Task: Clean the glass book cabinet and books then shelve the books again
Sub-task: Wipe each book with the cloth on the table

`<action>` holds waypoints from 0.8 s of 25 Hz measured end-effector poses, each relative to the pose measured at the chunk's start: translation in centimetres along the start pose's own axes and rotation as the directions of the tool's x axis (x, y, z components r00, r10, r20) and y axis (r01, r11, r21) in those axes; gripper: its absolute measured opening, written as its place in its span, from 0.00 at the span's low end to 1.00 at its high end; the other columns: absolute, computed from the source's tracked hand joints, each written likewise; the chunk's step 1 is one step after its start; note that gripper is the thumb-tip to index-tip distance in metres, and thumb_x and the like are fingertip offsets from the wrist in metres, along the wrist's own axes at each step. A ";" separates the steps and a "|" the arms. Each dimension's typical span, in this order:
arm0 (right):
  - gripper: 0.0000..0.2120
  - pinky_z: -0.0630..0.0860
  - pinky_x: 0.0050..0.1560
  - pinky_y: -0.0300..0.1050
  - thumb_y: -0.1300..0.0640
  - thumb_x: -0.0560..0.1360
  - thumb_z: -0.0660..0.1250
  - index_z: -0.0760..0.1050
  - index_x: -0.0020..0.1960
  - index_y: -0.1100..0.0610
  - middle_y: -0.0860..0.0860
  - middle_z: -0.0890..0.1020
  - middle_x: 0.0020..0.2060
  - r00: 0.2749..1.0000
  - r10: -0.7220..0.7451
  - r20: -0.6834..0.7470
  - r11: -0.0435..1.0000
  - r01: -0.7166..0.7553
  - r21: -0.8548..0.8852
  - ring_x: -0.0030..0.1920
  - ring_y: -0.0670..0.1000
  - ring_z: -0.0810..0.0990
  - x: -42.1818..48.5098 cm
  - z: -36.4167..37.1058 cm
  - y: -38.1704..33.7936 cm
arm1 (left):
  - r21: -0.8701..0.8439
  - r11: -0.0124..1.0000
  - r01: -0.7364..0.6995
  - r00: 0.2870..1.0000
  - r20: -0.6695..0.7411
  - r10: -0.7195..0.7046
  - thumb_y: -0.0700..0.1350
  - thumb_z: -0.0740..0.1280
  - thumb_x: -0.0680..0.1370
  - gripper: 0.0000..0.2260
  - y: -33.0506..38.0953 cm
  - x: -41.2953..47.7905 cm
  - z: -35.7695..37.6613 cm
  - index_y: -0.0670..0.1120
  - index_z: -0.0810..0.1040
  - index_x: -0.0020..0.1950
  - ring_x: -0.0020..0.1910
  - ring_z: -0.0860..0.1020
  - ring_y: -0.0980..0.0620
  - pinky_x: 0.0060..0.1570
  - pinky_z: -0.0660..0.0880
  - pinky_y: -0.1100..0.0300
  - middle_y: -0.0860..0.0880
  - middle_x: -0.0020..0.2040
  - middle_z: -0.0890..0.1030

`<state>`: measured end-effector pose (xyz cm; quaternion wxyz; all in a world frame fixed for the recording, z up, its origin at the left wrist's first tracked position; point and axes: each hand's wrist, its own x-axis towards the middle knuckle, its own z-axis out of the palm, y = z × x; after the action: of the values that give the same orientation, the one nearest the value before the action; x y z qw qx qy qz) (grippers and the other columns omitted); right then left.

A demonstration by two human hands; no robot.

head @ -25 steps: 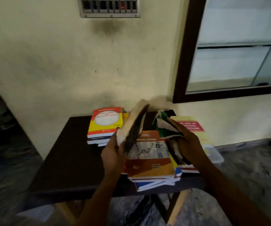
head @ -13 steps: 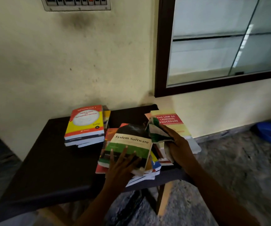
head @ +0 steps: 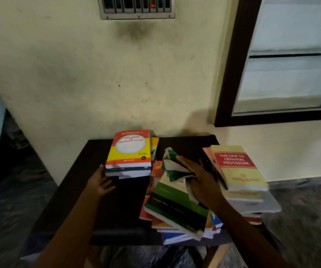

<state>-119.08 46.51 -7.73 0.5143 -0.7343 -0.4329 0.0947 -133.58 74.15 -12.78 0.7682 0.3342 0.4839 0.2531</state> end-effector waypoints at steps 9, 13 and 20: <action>0.27 0.63 0.56 0.22 0.71 0.76 0.57 0.64 0.62 0.41 0.39 0.70 0.58 0.995 0.100 0.029 0.989 -0.096 -0.111 0.55 0.33 0.70 4.3 6.2 -1.3 | 0.290 0.957 0.029 0.999 0.006 -0.032 0.52 0.77 0.67 0.20 -1.3 19.2 -2.1 0.41 0.79 0.52 0.47 0.79 0.41 0.48 0.78 0.46 0.40 0.57 0.79; 0.27 0.64 0.58 0.22 0.73 0.75 0.57 0.65 0.65 0.46 0.42 0.71 0.59 0.990 0.138 0.039 0.984 -0.132 -0.123 0.58 0.40 0.71 6.3 9.6 -2.1 | 0.209 0.977 0.034 0.999 0.010 -0.036 0.44 0.69 0.75 0.14 0.7 12.0 -0.6 0.39 0.75 0.58 0.45 0.78 0.42 0.43 0.73 0.55 0.39 0.56 0.76; 0.23 0.74 0.58 0.37 0.66 0.76 0.55 0.67 0.68 0.51 0.56 0.77 0.60 0.991 0.128 0.034 0.978 -0.120 -0.173 0.54 0.47 0.77 9.1 14.9 -3.8 | -0.007 0.999 -0.051 0.997 0.060 0.052 0.43 0.65 0.77 0.19 4.6 12.8 -3.2 0.40 0.70 0.67 0.58 0.75 0.41 0.51 0.71 0.52 0.40 0.62 0.75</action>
<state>-124.29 63.52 -8.54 0.4329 -0.7988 -0.4042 0.1058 -131.66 87.18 -17.63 0.7765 0.3520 0.4511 0.2639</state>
